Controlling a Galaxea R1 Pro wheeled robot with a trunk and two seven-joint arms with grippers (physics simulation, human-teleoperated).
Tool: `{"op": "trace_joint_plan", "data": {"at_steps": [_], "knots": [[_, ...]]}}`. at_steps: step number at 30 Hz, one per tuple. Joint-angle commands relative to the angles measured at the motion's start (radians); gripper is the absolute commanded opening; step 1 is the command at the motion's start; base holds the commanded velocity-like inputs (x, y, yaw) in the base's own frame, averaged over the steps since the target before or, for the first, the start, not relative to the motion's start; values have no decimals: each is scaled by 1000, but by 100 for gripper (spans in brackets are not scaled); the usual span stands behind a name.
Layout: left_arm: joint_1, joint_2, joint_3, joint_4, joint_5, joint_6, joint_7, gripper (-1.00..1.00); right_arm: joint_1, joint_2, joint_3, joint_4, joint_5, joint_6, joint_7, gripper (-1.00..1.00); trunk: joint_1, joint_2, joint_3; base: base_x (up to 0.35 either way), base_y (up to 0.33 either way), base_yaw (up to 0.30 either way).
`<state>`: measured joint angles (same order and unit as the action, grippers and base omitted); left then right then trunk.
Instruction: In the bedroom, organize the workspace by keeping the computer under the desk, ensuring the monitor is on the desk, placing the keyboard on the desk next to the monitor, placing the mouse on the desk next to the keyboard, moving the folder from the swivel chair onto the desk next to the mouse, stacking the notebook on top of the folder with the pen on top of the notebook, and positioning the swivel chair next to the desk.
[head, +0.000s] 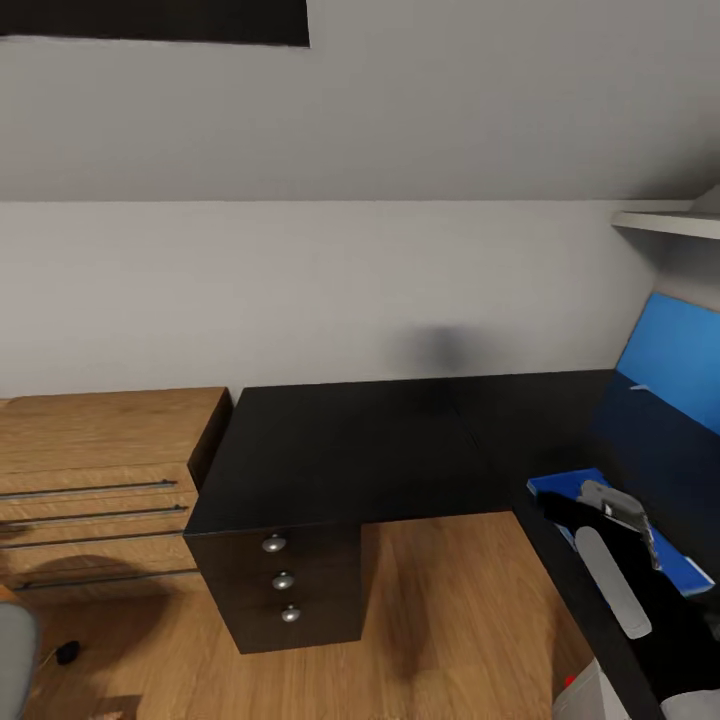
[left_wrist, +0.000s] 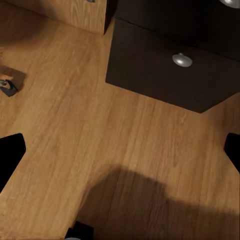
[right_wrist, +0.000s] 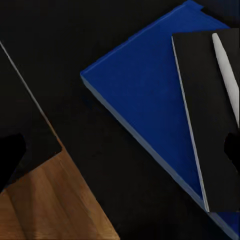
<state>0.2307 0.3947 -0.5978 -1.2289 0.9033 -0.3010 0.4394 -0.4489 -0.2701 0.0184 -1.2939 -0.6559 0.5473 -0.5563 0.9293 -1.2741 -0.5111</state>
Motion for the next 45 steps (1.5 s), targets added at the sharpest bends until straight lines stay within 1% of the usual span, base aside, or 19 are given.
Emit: {"op": "trace_joint_plan", "data": {"at_steps": [1, 2, 3, 4, 5, 9, 10, 12, 14, 21, 28, 29, 33, 36, 37, 39, 41, 43, 45], "knots": [[-1, 1, -4, -1, 9, -7, 3, 100, -1, 18, 6, -1, -5, 2, -9, 100, 0, -1, -1, -170, 0, 151], [-1, 1, -4, -1, 10, -7, 4, 100, -1, 63, 23, 4, 8, 0, -11, 100, 0, -1, -1, -211, 0, 214], [-1, 1, -4, -1, 10, -7, 4, 100, -1, 77, 30, 6, 17, -1, -14, 100, 0, -1, -1, -228, 0, 227], [-1, 1, -4, -1, 10, -6, 4, 100, -1, 102, 46, 12, 40, -2, -18, 100, 0, -1, -1, -262, 0, 246], [-1, 1, -4, -1, 10, -6, 4, 100, -1, 113, 54, 16, 53, -2, -21, 100, 0, -1, -1, -276, 8, 252], [-1, 1, -4, -1, 10, -5, 4, 100, -1, 201, 105, 58, 141, -5, -32, 100, 0, -1, -1, -288, 120, 268], [-1, 1, -4, -1, 10, -4, 4, 100, -1, 210, 109, 62, 149, -5, -33, 100, 0, -1, -1, -270, 192, 249], [-1, 1, -4, -1, 11, -2, 4, 100, -1, 244, 124, 78, 174, -6, -31, 100, 0, -1, -1, -238, 223, 112], [-1, -4, -4, -1, 10, -2, 3, 100, 0, 258, 160, 84, 182, -6, -28, 100, 0, -1, -1, -134, 144, 42], [-1, -32, -2, 24, 8, -1, 0, 100, 1, 266, 239, 88, 187, -11, -31, 100, 0, -1, -1, -61, 54, 10], [-1, -34, -2, 26, 8, -1, -2, 100, 1, 266, 243, 89, 188, -24, -32, 100, 0, -1, -1, -286, 71, 0], [-1, -34, -2, 26, 5, -1, -1, 100, 1, 266, 262, 94, 188, -60, -32, 100, 0, -1, 1, -169, 0, 0], [-1, -34, -2, 25, 2, -4, -2, 100, 1, 266, 295, 111, 188, -78, -33, 100, -4, 6, 10, -75, 0, 0], [-1, -38, -3, 25, 3, -1, -1, 100, 1, 268, 337, 168, 189, -144, -33, 100, -16, 27, 24, -13, 0, 26], [-1, -47, -2, 30, 6, 2, -1, 100, 1, 268, 376, 211, 189, -205, -33, 100, -19, 34, 29, -5, 0, 68], [-1, -54, -1, 35, 7, 6, -1, 100, 1, 267, 401, 246, 189, -246, -34, 100, -27, 48, 38, -3, 0, 77], [-1, -70, 0, 73, 9, 37, -2, 100, 5, 267, 456, 425, 191, -386, -32, 100, -35, 62, 48, -1, 0, 93], [-7, -93, 0, 117, 8, 114, -3, 100, 7, 270, 502, 632, 195, -568, -26, 100, -42, 76, 57, -1, 0, 102], [-16, -112, 1, 138, 7, 167, -2, 100, 7, 273, 530, 739, 196, -679, -18, 100, -50, 90, 66, 0, 0, 111]]}}
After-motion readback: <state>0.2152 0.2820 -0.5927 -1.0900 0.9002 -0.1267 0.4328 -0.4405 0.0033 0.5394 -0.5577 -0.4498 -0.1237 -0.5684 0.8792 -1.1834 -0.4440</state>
